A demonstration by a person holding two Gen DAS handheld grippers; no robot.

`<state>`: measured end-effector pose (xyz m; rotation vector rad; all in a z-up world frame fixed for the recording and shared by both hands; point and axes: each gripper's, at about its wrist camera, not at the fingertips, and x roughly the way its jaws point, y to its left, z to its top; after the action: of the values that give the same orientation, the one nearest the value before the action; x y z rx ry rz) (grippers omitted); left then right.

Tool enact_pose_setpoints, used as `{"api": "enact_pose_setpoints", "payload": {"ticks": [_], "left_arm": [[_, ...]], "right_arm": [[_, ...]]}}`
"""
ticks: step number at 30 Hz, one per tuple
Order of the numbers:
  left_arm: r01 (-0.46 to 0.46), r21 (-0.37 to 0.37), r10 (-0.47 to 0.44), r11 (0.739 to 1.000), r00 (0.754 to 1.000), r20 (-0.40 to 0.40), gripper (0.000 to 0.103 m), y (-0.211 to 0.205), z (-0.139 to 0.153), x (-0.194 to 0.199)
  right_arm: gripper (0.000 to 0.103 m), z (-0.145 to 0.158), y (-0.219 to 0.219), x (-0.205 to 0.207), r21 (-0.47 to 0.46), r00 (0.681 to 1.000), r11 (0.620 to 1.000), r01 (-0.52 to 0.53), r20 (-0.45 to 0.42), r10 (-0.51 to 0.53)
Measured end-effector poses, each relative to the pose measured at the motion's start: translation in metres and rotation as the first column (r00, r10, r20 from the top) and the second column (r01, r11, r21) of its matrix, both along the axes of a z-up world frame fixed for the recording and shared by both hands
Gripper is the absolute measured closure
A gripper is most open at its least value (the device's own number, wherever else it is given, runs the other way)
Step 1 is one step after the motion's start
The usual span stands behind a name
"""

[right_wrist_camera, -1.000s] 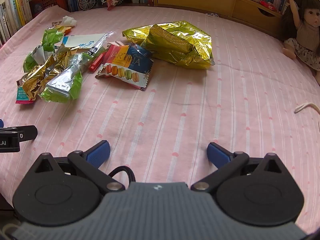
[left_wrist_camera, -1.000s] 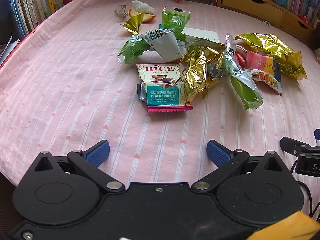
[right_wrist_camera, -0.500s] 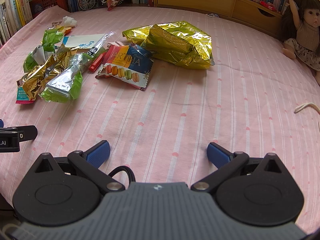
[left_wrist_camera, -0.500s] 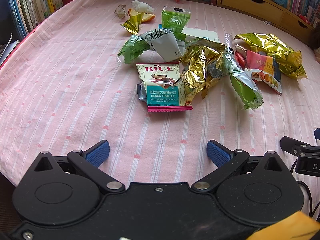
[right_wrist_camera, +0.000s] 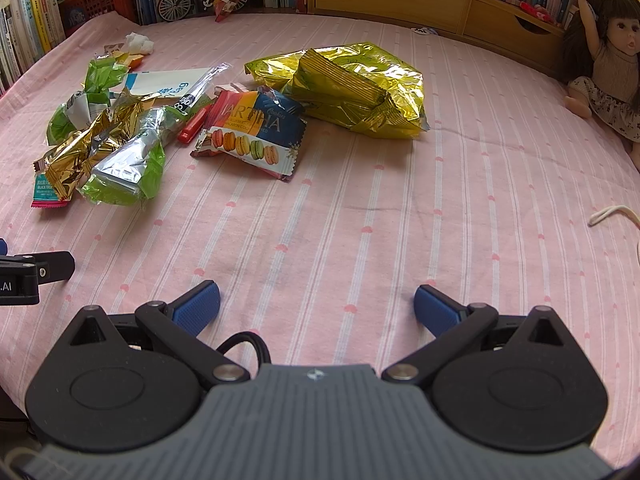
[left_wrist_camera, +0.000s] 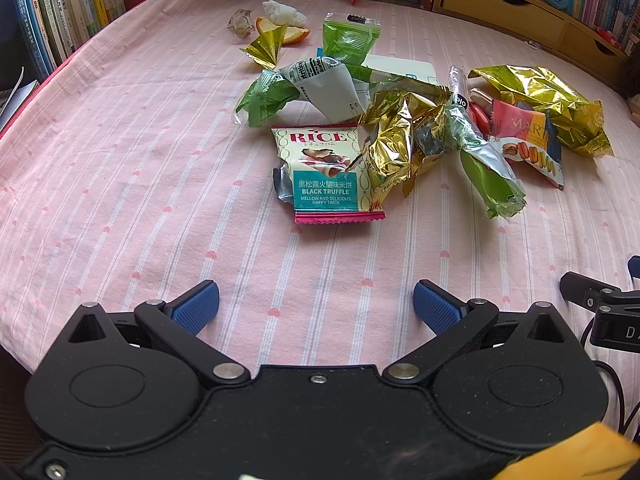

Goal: Collect trash

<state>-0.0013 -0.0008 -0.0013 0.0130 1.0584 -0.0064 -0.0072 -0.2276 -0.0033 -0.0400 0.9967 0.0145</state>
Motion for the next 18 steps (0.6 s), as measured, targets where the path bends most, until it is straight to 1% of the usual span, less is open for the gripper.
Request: {"api": "enact_pose_setpoints", "payload": {"ticks": [18], "left_arm": [[0.010, 0.001, -0.010, 1.000, 1.000, 0.008, 0.000, 0.0010, -0.0005, -0.0012]], "right_arm": [[0.000, 0.0003, -0.0007, 0.0013, 0.001, 1.000, 1.000, 0.000, 0.003, 0.000]]}}
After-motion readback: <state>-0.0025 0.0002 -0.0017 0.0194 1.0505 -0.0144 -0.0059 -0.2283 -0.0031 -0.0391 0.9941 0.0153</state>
